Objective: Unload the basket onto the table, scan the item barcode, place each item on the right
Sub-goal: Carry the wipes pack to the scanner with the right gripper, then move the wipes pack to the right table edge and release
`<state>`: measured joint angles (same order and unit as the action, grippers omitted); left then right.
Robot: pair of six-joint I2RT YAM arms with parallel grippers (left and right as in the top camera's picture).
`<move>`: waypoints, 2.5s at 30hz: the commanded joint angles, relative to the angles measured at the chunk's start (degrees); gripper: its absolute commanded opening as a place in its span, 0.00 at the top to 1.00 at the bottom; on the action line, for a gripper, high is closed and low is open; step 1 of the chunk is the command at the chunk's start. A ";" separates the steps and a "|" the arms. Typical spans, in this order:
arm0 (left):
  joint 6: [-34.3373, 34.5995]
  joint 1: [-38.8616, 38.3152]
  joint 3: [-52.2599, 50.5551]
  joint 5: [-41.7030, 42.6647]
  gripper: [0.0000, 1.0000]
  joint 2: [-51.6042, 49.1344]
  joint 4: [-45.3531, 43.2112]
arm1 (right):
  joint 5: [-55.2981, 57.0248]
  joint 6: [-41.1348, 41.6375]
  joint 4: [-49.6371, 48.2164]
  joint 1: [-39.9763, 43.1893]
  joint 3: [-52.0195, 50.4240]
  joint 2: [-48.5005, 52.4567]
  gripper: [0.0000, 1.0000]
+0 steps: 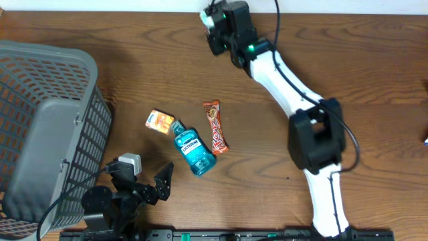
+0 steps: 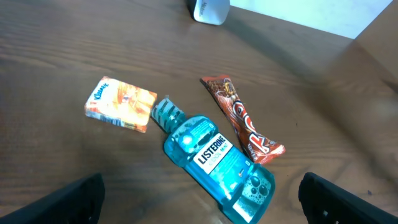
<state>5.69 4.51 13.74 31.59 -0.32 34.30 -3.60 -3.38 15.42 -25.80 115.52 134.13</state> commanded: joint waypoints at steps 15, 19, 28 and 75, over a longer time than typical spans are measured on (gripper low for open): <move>-0.74 0.31 0.35 0.55 0.01 0.11 -0.02 | 11.37 2.51 14.32 2.97 28.39 13.33 0.99; -0.74 0.31 0.35 0.52 0.01 0.11 -0.02 | 20.50 3.78 33.24 4.63 35.23 11.67 0.99; -0.74 0.31 0.35 0.55 0.01 0.11 -0.02 | 24.55 8.90 65.46 19.12 37.24 8.81 0.99; -0.72 0.31 0.35 0.55 0.01 0.11 0.00 | 11.28 34.58 64.00 -1.31 7.74 -15.56 0.01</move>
<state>5.69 4.51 13.74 31.59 -0.32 34.33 7.05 29.76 82.50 -19.57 128.77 118.30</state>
